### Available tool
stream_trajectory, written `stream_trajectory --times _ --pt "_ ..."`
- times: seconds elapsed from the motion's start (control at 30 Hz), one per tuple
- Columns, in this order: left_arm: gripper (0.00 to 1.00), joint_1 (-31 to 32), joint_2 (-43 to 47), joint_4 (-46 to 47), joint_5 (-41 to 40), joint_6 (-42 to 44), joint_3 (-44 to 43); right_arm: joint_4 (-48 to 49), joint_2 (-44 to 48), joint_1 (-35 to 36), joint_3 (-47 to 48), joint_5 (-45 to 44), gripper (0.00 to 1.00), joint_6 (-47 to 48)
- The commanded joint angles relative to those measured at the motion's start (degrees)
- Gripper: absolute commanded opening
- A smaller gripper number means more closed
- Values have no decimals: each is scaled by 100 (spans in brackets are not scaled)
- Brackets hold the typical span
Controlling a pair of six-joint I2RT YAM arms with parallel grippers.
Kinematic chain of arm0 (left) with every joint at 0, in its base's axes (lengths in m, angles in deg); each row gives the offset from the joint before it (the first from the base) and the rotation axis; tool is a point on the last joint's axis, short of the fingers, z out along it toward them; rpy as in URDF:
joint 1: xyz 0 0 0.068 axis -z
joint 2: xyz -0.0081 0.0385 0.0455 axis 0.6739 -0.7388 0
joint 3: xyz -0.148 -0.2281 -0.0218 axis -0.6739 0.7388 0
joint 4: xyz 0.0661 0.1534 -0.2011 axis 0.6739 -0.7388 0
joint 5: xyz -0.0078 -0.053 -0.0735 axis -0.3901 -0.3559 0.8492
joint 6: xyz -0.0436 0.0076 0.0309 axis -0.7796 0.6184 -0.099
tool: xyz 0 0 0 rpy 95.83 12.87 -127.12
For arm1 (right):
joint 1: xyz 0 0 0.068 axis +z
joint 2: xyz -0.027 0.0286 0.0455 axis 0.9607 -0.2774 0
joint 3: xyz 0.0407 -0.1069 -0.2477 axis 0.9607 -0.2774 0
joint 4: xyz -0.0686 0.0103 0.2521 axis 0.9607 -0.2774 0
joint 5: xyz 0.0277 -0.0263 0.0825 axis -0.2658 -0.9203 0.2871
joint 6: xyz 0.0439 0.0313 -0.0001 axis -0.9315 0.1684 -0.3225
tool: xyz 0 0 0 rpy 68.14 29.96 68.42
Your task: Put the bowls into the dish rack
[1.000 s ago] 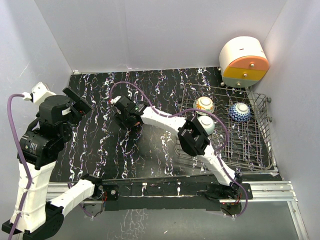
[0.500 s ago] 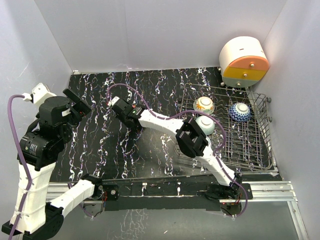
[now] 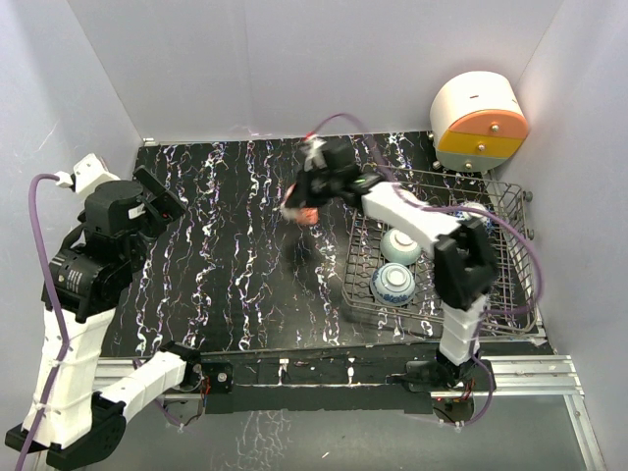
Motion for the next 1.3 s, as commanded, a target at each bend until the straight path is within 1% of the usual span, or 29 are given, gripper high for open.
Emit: stream_trajectory --times 0.0,0.07,0.23,0.27,0.3,0.37,0.43,0.53,0.67,0.73,0.87,0.93,1.03,1.27 --pt "85 -1 -122 229 99 258 48 2176 1694 -1206 -1366 1494 8 -1559" --pt "85 -5 -157 324 180 318 122 2468 2228 -1746 -2021 1645 8 -1947" --pt "86 -5 -343 534 470 411 255 2720 3327 -3300 -3292 1962 8 -2436" --pt "86 -4 -383 580 537 430 257 2763 3504 -3662 -3506 2040 8 -2487" --pt "86 2 -428 613 586 455 253 2772 3689 -4165 -3685 2139 8 -2490" --pt "86 -5 -507 679 687 505 243 2809 4020 -4884 -4043 2366 8 -2523" --pt "86 -5 -593 733 815 580 227 2836 4312 -5376 -4393 2438 8 -2587" --pt "86 -3 -767 784 992 672 133 2850 4527 -5630 -4642 2346 8 -2489" --pt "86 2 -1013 794 1253 812 -95 2968 4470 -6034 -4972 2270 8 -2488" --pt "86 1 -1088 799 1321 840 -169 3284 4363 -6231 -5230 2336 8 -2744" --pt "86 -3 -1164 790 1460 880 -230 4280 4178 -6596 -5940 2516 8 -3445" --pt "86 -5 -1131 781 1466 842 -176 4501 4117 -6690 -6154 2511 8 -3552" --pt "86 -4 -1043 851 1489 727 -14 4948 3801 -6808 -6399 2791 8 -3709" --pt "86 -2 -1001 983 1480 714 172 5079 3496 -7098 -6575 2715 8 -3536"
